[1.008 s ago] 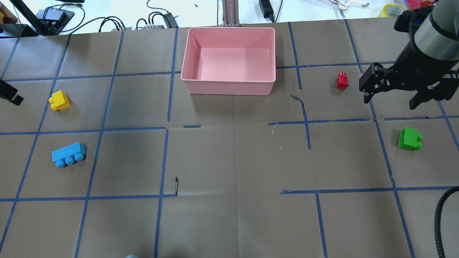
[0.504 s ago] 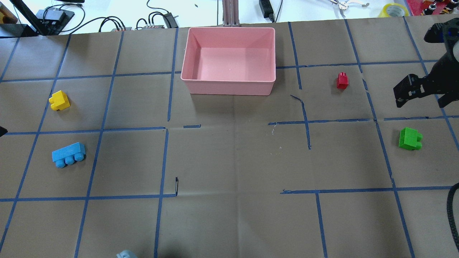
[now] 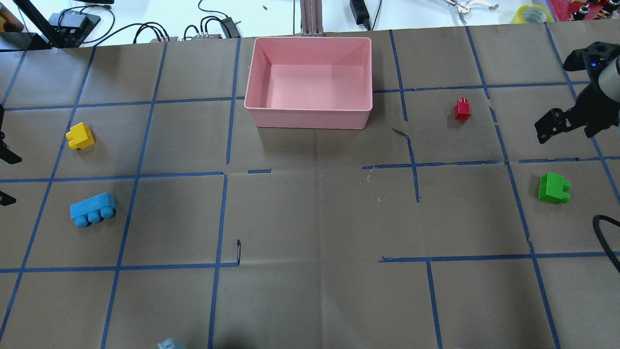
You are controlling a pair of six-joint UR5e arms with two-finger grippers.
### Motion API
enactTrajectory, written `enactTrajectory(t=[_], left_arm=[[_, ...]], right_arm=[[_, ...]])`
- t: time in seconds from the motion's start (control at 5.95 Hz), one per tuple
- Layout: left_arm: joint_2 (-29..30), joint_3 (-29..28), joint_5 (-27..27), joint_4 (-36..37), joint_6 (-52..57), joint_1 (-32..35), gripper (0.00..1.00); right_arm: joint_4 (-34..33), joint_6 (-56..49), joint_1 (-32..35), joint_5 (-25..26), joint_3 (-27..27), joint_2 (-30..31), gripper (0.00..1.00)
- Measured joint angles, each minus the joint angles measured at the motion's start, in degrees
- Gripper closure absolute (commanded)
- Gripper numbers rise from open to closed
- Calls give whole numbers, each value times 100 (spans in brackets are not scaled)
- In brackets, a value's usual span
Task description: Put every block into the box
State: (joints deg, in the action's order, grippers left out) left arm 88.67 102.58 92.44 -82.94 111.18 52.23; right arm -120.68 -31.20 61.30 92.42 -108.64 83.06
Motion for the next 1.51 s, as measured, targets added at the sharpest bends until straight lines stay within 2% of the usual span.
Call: enactTrajectory(t=[0.5,1.01,1.51], left_arm=[[378,957,-23,1816,-54,-9,1],[999,1299,-319,2531,-70,-18,1],[1484,1774,-377,3649,-84,-28,1]], right_arm=[[-909,-178,-334,-32,-79,-899,1],[-1155,-196,-518,2,-496,-1053,1],[-1140,-296,-769,54,-631,-1060,0]])
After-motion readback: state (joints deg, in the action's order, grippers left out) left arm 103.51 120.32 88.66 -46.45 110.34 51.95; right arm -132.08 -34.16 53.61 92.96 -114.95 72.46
